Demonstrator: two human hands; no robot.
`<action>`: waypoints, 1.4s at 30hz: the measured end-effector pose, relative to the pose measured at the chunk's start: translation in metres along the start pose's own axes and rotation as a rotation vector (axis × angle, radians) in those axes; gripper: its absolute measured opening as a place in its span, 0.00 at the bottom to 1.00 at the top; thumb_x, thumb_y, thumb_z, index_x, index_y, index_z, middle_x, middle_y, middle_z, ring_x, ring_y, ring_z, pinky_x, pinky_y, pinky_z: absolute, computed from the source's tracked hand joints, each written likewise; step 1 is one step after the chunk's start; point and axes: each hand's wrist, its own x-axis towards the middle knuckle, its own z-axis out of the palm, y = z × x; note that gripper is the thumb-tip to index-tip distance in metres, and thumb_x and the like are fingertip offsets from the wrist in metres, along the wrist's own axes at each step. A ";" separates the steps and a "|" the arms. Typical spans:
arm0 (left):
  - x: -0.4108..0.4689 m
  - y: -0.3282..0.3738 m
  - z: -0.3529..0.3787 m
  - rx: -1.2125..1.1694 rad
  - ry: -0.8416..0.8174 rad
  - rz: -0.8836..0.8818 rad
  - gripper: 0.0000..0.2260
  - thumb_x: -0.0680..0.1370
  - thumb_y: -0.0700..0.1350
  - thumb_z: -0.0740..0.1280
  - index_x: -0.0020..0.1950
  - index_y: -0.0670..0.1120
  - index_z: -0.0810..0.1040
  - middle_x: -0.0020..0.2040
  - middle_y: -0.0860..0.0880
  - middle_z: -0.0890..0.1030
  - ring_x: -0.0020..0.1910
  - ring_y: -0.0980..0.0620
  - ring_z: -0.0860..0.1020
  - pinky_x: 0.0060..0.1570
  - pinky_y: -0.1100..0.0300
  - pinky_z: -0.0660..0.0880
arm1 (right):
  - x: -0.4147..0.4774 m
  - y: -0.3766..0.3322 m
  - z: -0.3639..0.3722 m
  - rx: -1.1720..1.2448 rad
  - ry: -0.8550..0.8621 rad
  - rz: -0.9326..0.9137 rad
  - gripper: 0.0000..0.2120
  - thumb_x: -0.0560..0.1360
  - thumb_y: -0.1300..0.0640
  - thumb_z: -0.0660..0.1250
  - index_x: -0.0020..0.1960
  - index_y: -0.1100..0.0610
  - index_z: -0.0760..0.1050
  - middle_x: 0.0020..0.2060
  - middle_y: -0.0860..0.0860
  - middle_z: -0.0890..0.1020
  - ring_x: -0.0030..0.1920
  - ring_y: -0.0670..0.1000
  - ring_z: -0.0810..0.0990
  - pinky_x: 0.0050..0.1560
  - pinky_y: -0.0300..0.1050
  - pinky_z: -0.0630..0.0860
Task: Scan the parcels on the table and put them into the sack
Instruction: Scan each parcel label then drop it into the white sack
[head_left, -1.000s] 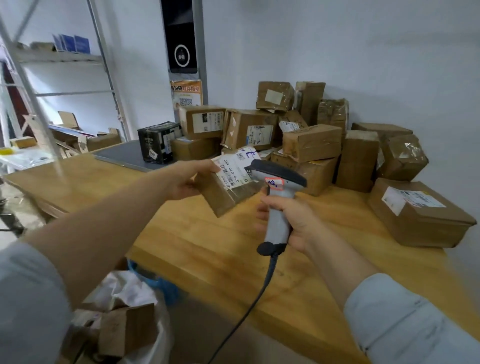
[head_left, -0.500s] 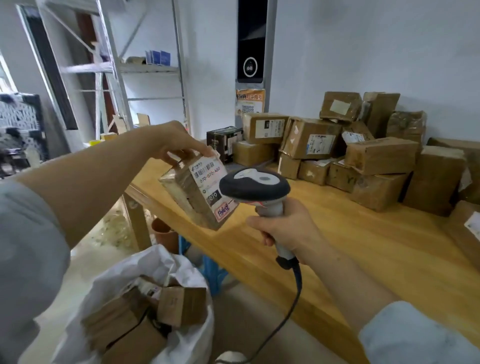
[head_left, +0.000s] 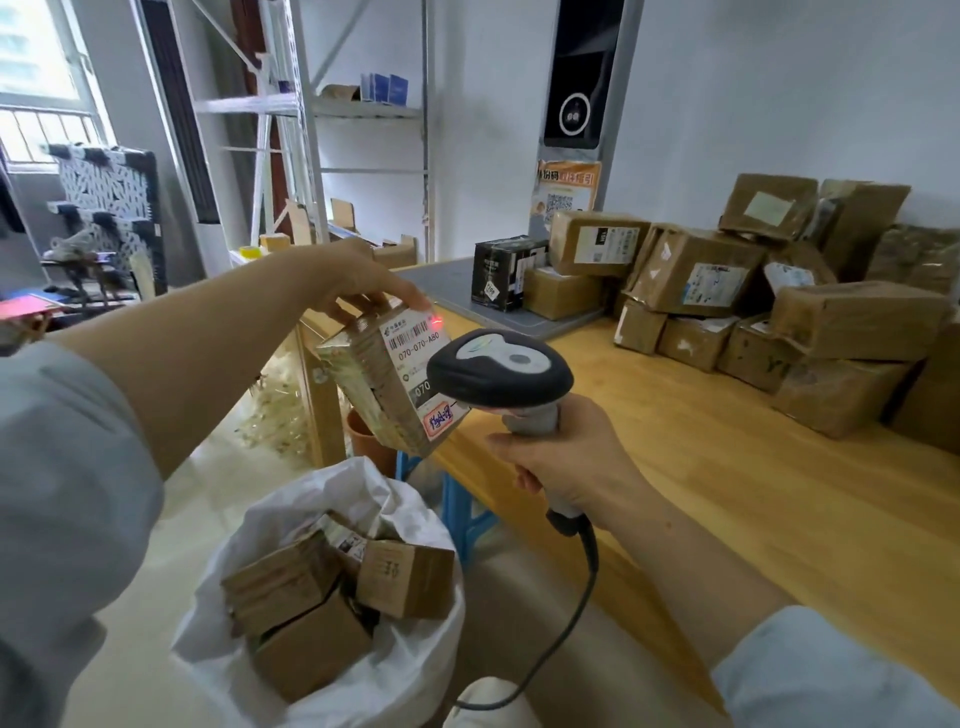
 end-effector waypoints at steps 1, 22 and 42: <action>0.001 -0.002 -0.001 -0.007 0.001 -0.003 0.18 0.68 0.49 0.77 0.49 0.43 0.74 0.48 0.44 0.81 0.51 0.45 0.78 0.49 0.50 0.75 | 0.001 0.000 0.002 -0.007 0.000 0.002 0.12 0.70 0.64 0.73 0.41 0.49 0.74 0.26 0.43 0.76 0.30 0.41 0.74 0.36 0.36 0.71; 0.003 -0.055 -0.025 -0.047 0.039 -0.098 0.24 0.66 0.50 0.78 0.55 0.39 0.75 0.48 0.43 0.82 0.49 0.46 0.79 0.48 0.51 0.76 | 0.015 0.002 0.046 -0.033 -0.052 0.065 0.04 0.71 0.65 0.71 0.43 0.59 0.77 0.18 0.46 0.74 0.19 0.43 0.71 0.24 0.35 0.70; 0.012 -0.100 -0.029 -0.030 0.035 -0.175 0.21 0.69 0.49 0.76 0.55 0.41 0.75 0.47 0.44 0.81 0.53 0.44 0.78 0.55 0.49 0.75 | 0.032 0.024 0.077 0.051 -0.136 0.119 0.05 0.71 0.66 0.73 0.43 0.58 0.78 0.23 0.46 0.77 0.22 0.43 0.72 0.31 0.43 0.77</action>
